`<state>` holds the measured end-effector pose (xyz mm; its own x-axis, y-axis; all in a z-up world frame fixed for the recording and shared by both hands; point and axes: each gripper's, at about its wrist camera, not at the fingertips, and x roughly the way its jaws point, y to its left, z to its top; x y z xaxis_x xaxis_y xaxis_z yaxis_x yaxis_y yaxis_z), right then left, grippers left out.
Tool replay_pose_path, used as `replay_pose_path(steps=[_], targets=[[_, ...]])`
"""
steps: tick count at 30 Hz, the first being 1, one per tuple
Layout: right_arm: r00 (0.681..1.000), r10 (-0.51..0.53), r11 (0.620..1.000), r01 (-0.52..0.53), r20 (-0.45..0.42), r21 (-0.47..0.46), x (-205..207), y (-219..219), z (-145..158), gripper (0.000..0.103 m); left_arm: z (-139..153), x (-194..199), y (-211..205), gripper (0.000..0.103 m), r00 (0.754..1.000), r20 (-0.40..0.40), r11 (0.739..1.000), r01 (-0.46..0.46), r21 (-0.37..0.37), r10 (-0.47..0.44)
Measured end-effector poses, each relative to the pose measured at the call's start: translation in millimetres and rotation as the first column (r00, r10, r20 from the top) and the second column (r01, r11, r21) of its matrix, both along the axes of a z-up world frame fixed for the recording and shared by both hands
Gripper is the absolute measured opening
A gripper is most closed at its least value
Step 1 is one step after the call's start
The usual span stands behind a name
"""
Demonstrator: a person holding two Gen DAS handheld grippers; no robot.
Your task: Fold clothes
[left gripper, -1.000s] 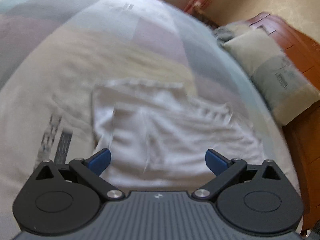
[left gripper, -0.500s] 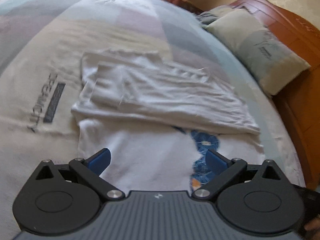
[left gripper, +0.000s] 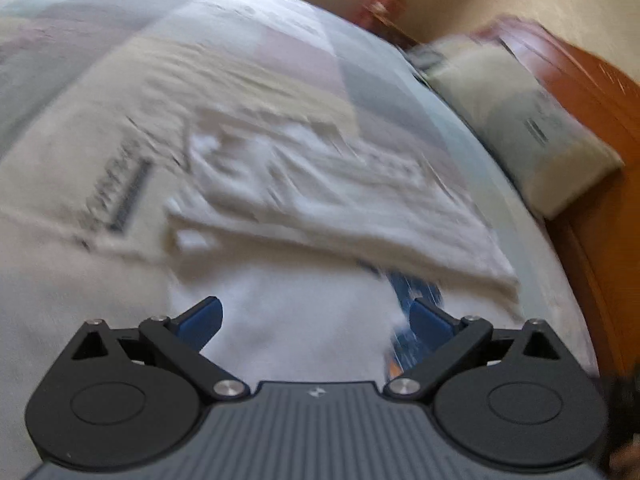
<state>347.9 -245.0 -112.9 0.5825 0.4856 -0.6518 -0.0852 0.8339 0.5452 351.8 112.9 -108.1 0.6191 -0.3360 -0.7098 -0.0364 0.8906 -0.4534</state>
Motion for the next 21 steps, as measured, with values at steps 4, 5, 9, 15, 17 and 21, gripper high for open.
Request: replay_pose_path(steps=[4,5,9,15,17,21], targets=[[1.000,0.009,1.000,-0.009,0.001,0.003,-0.6,1.0,1.4,0.103,-13.8,-16.6,-15.5,0.100,0.998,-0.052,0.998,0.038,0.048,-0.036],[1.000,0.011,1.000,-0.011,0.001,0.002,-0.9,1.3,1.8,0.103,-17.5,-19.4,-14.6,0.099,0.998,-0.069,0.995,0.010,0.104,-0.003],[1.000,0.013,1.000,-0.012,0.020,-0.017,-2.1,0.7,6.0,0.103,0.3,-40.2,-15.7,0.097,0.997,-0.029,0.986,-0.063,0.157,0.068],[0.998,0.053,0.998,-0.055,0.042,0.042,-4.4,-4.7,11.2,0.103,16.3,-98.9,-52.8,0.099,0.999,0.054,0.991,-0.007,0.132,0.000],[0.995,0.087,0.990,-0.091,0.042,0.111,-10.0,-8.9,13.2,0.103,7.7,-121.0,-64.9,0.099,0.999,0.053,0.994,-0.004,0.113,-0.002],[0.986,0.114,0.979,-0.133,0.122,0.157,-41.7,-21.0,18.0,0.103,-8.0,-154.7,-82.3,0.099,0.998,0.060,0.986,0.004,0.169,-0.014]])
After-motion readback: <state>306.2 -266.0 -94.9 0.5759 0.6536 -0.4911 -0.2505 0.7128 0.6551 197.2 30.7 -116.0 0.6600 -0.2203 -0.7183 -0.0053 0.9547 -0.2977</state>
